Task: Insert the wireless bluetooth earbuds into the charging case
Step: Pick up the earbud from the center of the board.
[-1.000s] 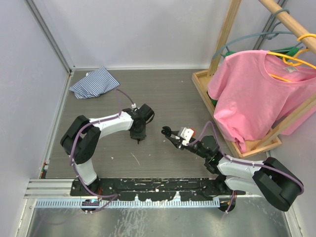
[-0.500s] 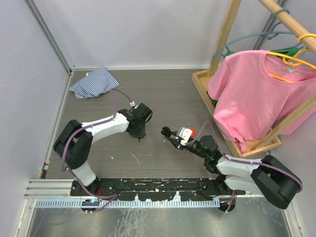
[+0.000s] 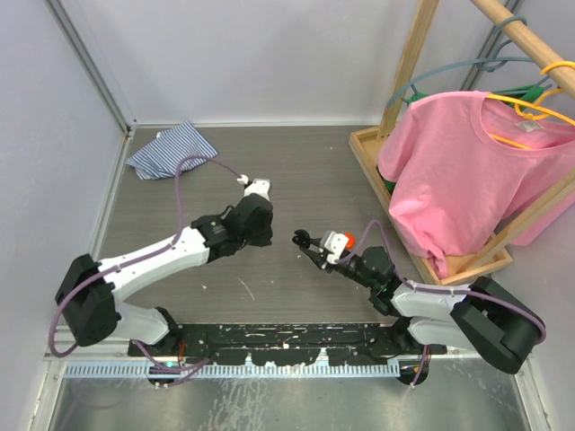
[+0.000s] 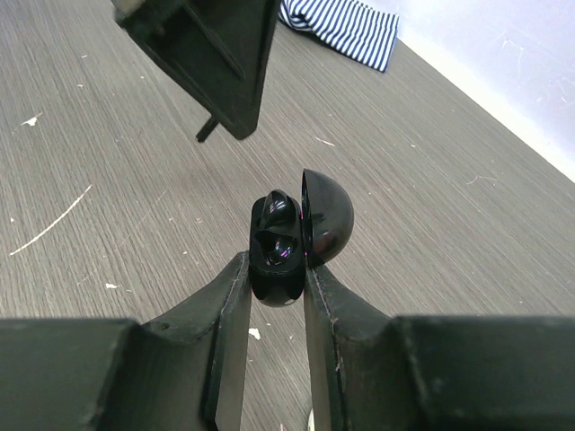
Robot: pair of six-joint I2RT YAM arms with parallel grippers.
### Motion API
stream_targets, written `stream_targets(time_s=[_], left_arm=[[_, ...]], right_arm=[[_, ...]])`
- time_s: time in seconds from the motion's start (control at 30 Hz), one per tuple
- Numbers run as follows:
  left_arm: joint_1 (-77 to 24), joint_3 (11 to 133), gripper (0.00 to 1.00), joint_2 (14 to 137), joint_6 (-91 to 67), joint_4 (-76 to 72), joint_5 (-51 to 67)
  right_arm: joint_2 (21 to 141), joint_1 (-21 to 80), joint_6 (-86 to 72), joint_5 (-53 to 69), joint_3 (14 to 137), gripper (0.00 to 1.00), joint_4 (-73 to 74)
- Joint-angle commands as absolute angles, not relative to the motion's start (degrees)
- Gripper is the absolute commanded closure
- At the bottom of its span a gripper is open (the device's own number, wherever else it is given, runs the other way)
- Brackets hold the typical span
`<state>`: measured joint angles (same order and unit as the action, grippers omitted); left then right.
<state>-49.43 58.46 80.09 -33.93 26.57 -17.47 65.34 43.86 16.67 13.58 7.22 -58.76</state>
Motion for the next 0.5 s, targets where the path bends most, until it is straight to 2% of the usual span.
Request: stream_targets(time_s=[0.0,0.27,0.47], left_arm=[[-50.8,54.7,0.87,73.6,-31.6,16.0,-20.6],[-52.9,47.3,0.87,64.8,-28.4,1.5,-18.5],[-54.6,41.4,0.87,62.9,-26.0,-13.2,-14.5]], right_arm=[[66.4,44.4,17.3,11.8,8.5,0.99,-64.5],[68.5,45.3,15.9,10.0,7.6,0.99,-69.1],[69.9,46.3,15.4,7.4,7.2,0.99,-71.8]])
